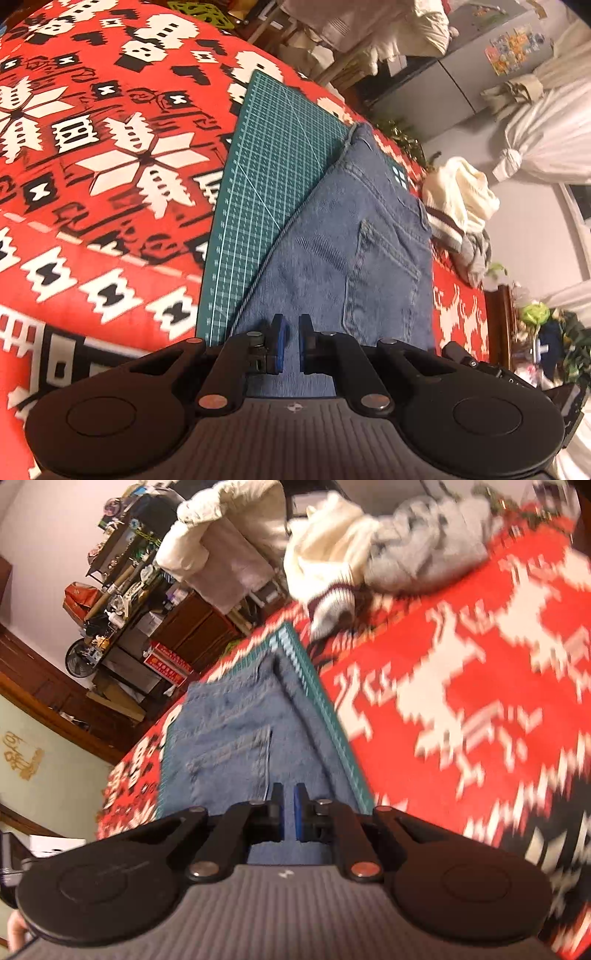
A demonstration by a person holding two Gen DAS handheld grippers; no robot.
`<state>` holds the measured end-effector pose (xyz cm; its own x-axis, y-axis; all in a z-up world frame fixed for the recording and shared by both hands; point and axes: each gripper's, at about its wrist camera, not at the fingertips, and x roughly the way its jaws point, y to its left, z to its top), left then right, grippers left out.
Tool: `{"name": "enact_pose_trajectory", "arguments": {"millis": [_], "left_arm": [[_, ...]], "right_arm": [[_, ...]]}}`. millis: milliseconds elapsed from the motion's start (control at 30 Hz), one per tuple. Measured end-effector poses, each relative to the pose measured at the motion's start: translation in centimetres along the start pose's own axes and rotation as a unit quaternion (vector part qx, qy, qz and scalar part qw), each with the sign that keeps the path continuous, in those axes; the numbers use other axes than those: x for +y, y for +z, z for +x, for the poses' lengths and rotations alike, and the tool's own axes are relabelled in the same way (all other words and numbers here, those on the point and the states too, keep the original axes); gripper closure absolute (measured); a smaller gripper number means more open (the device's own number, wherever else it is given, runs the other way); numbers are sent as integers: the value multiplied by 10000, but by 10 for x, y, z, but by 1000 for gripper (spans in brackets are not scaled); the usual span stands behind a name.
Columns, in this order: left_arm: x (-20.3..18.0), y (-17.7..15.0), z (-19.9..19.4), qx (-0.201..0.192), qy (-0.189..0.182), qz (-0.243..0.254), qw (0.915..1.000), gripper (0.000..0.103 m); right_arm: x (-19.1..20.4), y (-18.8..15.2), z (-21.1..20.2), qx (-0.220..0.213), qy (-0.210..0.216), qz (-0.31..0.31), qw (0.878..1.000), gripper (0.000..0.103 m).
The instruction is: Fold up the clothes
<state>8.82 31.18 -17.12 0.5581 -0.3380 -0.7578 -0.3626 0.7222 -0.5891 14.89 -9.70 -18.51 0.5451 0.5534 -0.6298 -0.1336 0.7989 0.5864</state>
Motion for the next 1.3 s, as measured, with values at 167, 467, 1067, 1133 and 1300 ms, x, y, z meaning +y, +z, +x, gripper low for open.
{"name": "enact_pose_trajectory", "arguments": {"millis": [167, 467, 1067, 1133, 1300], "left_arm": [[3, 10, 8, -119, 49, -81, 9999, 98], [5, 20, 17, -189, 41, -144, 9997, 98], [-13, 15, 12, -136, -291, 298, 9990, 98], [-17, 14, 12, -131, -362, 388, 9985, 98], [-34, 6, 16, -165, -101, 915, 9956, 97]], "right_arm": [[7, 17, 22, 15, -96, -512, 9986, 90], [18, 22, 54, 201, -152, -1253, 9918, 93], [20, 33, 12, -381, -120, -889, 9952, 94], [34, 26, 12, -243, 165, -1070, 9938, 89], [70, -1, 24, 61, 265, -1865, 9821, 56]]}}
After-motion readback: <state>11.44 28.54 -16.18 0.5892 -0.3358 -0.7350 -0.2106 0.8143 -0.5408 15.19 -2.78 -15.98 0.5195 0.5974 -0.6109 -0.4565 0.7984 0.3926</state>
